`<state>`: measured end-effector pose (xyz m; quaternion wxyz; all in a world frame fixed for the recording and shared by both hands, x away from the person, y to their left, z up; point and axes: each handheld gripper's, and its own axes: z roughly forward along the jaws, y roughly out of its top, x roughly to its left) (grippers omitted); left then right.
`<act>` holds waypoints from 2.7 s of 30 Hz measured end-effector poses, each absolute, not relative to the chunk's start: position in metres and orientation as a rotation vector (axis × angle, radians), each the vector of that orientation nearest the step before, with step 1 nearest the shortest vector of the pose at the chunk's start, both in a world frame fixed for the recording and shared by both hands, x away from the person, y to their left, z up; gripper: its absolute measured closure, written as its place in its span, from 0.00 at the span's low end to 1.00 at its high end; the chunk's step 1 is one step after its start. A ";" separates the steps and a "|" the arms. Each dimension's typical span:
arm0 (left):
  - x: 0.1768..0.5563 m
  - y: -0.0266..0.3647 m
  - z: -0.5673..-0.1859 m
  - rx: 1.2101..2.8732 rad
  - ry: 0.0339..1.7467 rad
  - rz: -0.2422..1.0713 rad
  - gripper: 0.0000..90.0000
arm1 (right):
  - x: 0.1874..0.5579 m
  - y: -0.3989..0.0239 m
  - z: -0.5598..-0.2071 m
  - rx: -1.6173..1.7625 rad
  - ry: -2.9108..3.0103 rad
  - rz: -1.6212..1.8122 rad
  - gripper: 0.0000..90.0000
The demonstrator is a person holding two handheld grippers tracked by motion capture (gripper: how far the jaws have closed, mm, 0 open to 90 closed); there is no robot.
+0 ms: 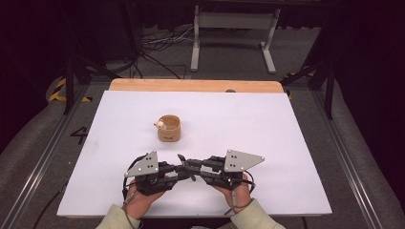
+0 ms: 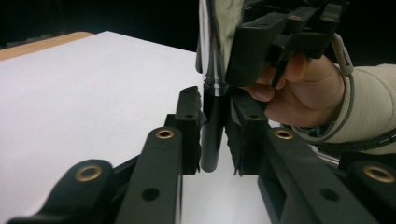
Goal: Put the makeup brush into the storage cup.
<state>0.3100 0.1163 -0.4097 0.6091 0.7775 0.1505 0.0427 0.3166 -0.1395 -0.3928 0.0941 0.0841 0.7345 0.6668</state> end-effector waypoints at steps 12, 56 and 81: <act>0.309 0.117 -0.407 1.808 0.351 0.124 0.87 | 0.314 -0.142 -0.389 0.266 2.188 1.965 0.81; 0.359 0.152 -0.366 1.819 0.539 0.313 0.88 | 0.318 -0.255 -0.396 0.733 1.968 1.676 0.00; 0.399 0.152 -0.350 1.780 0.741 0.455 0.88 | 0.312 -0.277 -0.404 0.776 1.914 1.675 0.00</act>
